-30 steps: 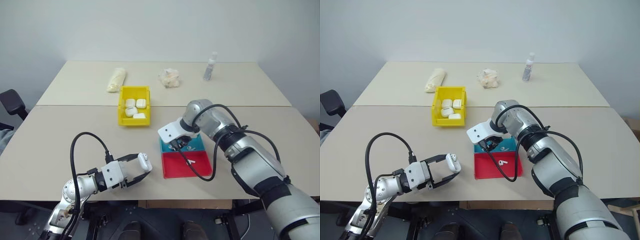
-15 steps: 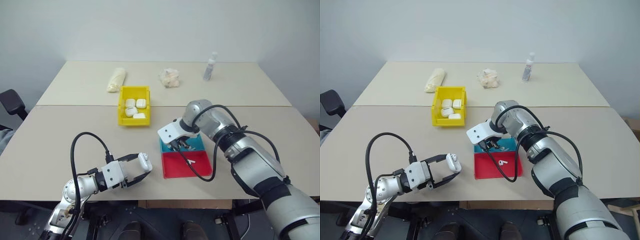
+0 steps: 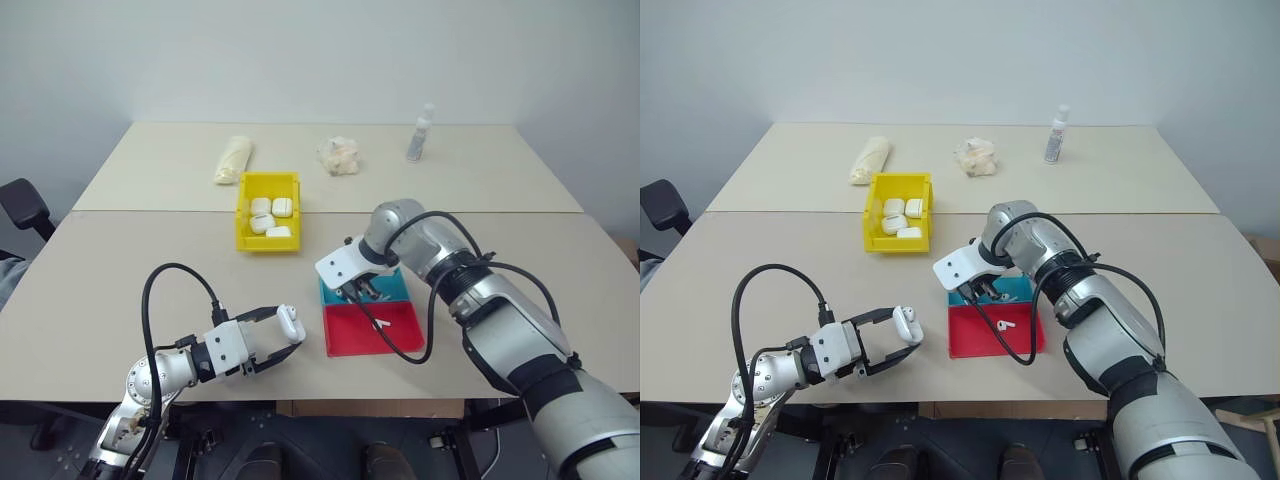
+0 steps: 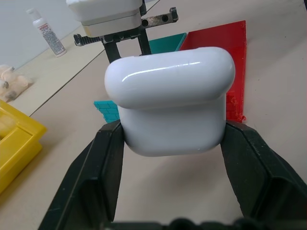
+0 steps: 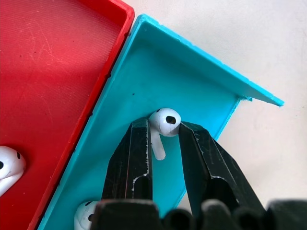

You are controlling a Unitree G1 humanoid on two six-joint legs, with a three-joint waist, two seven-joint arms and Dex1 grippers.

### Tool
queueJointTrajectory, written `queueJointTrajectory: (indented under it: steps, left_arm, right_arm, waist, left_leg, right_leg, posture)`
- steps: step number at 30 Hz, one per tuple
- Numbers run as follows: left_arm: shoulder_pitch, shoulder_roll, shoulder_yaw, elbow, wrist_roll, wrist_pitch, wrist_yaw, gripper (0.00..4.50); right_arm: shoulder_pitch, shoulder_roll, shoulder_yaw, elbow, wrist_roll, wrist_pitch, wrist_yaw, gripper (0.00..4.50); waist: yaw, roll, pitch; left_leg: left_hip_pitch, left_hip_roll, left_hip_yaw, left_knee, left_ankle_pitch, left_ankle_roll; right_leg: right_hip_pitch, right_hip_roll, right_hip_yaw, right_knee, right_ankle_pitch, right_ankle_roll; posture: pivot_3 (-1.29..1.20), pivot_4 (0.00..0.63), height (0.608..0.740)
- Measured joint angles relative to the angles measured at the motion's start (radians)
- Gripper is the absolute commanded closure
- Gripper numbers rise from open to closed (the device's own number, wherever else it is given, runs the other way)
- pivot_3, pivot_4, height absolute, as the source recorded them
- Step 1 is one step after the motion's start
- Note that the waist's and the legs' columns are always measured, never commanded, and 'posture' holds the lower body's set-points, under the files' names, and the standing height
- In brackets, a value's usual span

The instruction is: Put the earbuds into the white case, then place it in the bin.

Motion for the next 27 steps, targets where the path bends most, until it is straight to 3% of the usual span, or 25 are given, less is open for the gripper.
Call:
queueJointTrajectory:
  steps: [8, 13, 20, 23, 27]
  left_arm:
    - [-0.046, -0.009, -0.003, 0.006, -0.016, 0.004, -0.007, 1.74]
    - [-0.132, -0.035, -0.005, -0.012, -0.107, 0.062, -0.020, 1.74]
    - [-0.306, -0.130, -0.056, 0.002, -0.213, 0.119, -0.079, 1.74]
    - [-0.358, -0.169, -0.073, 0.025, -0.249, 0.148, -0.106, 1.74]
    - [-0.410, -0.199, -0.100, 0.044, -0.274, 0.175, -0.145, 1.74]
  right_arm:
    - [0.043, -0.045, -0.076, -0.112, 0.033, 0.102, -0.005, 3.85]
    - [0.091, -0.182, -0.315, -0.408, 0.160, 0.323, -0.046, 3.85]
    - [0.341, -0.292, -0.715, -0.977, 0.469, 0.787, -0.136, 3.85]
    - [0.425, -0.278, -0.886, -1.199, 0.625, 0.963, -0.217, 3.85]
    - [0.508, -0.177, -1.102, -1.416, 0.891, 1.188, -0.350, 3.85]
  waist:
    - [0.005, 0.000, 0.000]
    - [0.014, 0.000, 0.000]
    - [0.027, 0.000, 0.000]
    - [0.021, 0.000, 0.000]
    - [0.015, 0.000, 0.000]
  left_leg:
    - [-0.001, 0.000, 0.000, 0.000, 0.000, 0.000]
    - [-0.006, 0.000, -0.001, 0.002, 0.000, 0.000]
    - [-0.006, 0.000, -0.002, 0.004, 0.000, 0.001]
    - [-0.005, 0.000, -0.002, 0.003, 0.000, 0.001]
    - [-0.002, 0.000, -0.002, 0.004, 0.000, 0.001]
  right_leg:
    - [0.000, 0.000, 0.000, 0.000, 0.000, 0.000]
    - [-0.003, 0.000, -0.001, 0.006, 0.000, 0.000]
    - [-0.002, 0.000, -0.001, 0.006, 0.000, 0.000]
    - [-0.001, 0.000, -0.001, 0.007, 0.000, 0.000]
    - [0.003, 0.000, -0.001, 0.007, 0.000, 0.000]
  posture:
    - [0.00, 0.150, 0.740]
    - [0.00, 0.150, 0.740]
    - [0.00, 0.150, 0.740]
    - [0.00, 0.150, 0.740]
    - [0.00, 0.150, 0.740]
